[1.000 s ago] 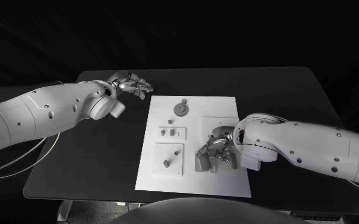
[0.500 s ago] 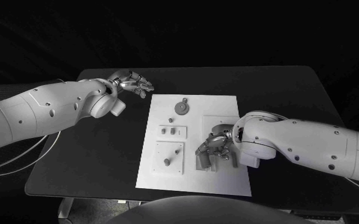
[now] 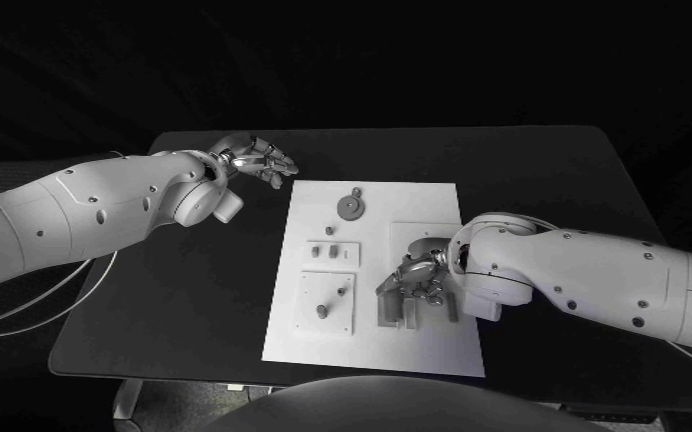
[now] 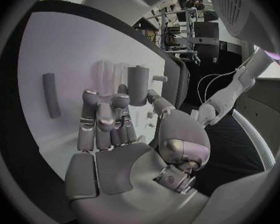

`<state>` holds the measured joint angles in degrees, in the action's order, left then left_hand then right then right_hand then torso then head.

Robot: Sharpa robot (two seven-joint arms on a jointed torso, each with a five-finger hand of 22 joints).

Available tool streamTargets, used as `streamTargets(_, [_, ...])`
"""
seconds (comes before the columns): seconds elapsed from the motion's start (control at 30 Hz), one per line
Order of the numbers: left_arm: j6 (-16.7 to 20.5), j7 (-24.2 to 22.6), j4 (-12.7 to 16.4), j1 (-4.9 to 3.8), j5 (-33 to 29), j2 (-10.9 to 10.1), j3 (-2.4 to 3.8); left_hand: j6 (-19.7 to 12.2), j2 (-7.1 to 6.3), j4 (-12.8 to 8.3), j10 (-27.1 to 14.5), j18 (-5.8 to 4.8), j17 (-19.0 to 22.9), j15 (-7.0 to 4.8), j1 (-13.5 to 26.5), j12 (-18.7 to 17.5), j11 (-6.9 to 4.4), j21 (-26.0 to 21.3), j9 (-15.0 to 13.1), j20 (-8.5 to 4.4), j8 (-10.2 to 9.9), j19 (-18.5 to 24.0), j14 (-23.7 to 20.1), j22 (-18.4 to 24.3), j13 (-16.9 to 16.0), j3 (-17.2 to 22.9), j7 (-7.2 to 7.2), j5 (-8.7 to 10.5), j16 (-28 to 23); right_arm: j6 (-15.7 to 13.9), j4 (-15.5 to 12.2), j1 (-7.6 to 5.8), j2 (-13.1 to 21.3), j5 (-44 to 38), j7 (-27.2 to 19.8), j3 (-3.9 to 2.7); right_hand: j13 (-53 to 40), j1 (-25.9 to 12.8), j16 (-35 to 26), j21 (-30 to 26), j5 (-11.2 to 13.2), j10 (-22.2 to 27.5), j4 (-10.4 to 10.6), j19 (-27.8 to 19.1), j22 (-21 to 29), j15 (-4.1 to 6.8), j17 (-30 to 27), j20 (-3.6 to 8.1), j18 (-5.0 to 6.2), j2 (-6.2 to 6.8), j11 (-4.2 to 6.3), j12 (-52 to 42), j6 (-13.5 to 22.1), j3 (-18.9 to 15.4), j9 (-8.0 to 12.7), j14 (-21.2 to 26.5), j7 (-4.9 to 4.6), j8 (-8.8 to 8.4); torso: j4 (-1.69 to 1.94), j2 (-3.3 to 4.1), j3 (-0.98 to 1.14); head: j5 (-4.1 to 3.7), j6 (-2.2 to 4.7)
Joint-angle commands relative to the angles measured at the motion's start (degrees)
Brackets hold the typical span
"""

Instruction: Assemble the parts on the task board

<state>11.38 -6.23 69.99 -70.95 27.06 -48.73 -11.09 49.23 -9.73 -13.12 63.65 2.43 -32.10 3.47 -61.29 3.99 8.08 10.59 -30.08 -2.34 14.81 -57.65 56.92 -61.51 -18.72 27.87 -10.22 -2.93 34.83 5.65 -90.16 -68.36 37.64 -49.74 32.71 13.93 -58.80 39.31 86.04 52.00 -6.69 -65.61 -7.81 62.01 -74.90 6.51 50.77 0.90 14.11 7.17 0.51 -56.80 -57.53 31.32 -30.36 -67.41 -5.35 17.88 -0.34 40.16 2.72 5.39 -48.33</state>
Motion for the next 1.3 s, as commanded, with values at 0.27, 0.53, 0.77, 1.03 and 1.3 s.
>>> streamTargets(0.27, [-0.79,-0.02,0.17,-0.06,0.44,0.03,0.02,0.09,-0.3,0.4,-0.17,0.95,-0.13,0.03,0.15,0.0,0.05,-0.32,0.07,0.15,0.41,-0.19,0.19,-0.1,0.11,-0.01,0.15,0.02,-0.34,3.41,-0.2,0.44,-0.03,-4.56,0.5,0.25,-0.1,0.43,-0.37,-0.15,0.37,0.49,0.48,-0.59,-1.01,-0.12,0.09,0.07,0.89,0.38,0.12,0.18,0.97,0.22,0.02,0.51,-0.42,-0.34,0.0,0.01,0.03,-0.04,-0.19])
streamTargets(0.53, [-0.69,0.04,0.22,-0.06,0.6,-0.01,0.02,0.11,-0.33,0.42,-0.18,0.96,-0.19,0.04,0.14,0.01,0.05,-0.34,0.07,0.16,0.43,-0.19,0.2,-0.11,0.13,0.01,0.17,0.02,-0.38,4.06,-0.2,0.45,-0.27,-4.31,0.68,0.25,-0.15,0.76,-0.28,-0.05,-0.32,0.53,0.42,-0.67,-1.07,-0.16,0.19,0.01,0.89,-0.16,0.09,0.08,0.94,0.2,-0.11,0.55,-0.43,-0.3,0.04,0.0,-0.02,0.07,-0.43])
streamTargets(0.77, [-0.55,0.1,0.27,-0.06,0.69,-0.03,0.02,0.14,-0.35,0.46,-0.18,0.96,-0.25,0.04,0.13,0.01,0.05,-0.35,0.07,0.16,0.45,-0.19,0.2,-0.13,0.14,0.03,0.19,0.02,-0.43,3.36,0.05,0.66,-0.65,-4.22,0.54,0.25,-0.16,0.08,-0.26,-0.02,-0.58,0.61,1.0,-0.79,-1.07,-0.2,0.25,-0.11,0.89,-0.32,0.07,0.04,0.96,-0.19,-0.2,0.64,-0.45,-0.31,0.05,0.0,-0.06,0.11,-0.44])
streamTargets(1.03, [-0.51,0.15,0.3,-0.06,0.7,-0.1,0.02,0.15,-0.37,0.5,-0.19,0.96,-0.3,0.04,0.15,0.01,0.06,-0.36,0.08,0.17,0.45,-0.19,0.22,-0.15,0.16,0.04,0.19,0.02,-0.47,3.18,0.18,0.71,-0.86,-4.07,0.26,0.25,-0.11,-1.75,-0.34,-0.14,3.32,0.86,3.78,-1.1,-0.97,-0.14,0.35,0.03,0.89,1.71,0.1,0.05,1.16,-0.04,-0.38,0.89,-0.41,-0.47,0.01,0.0,-0.04,0.16,-0.45])
streamTargets(1.3, [-0.43,0.2,0.29,-0.06,0.79,-0.12,0.02,0.15,-0.38,0.54,-0.2,0.96,-0.35,0.04,0.17,0.02,0.06,-0.37,0.08,0.17,0.46,-0.2,0.23,-0.16,0.17,0.05,0.18,0.02,-0.5,3.21,0.15,0.73,-0.87,-4.0,-0.04,0.25,-0.13,-2.41,-0.37,-0.16,3.85,1.09,6.84,-1.19,-0.93,-0.09,0.43,0.33,0.89,4.95,0.09,0.05,1.63,1.19,-0.69,1.15,-0.47,-0.57,-0.01,-0.01,0.01,0.21,-0.55])
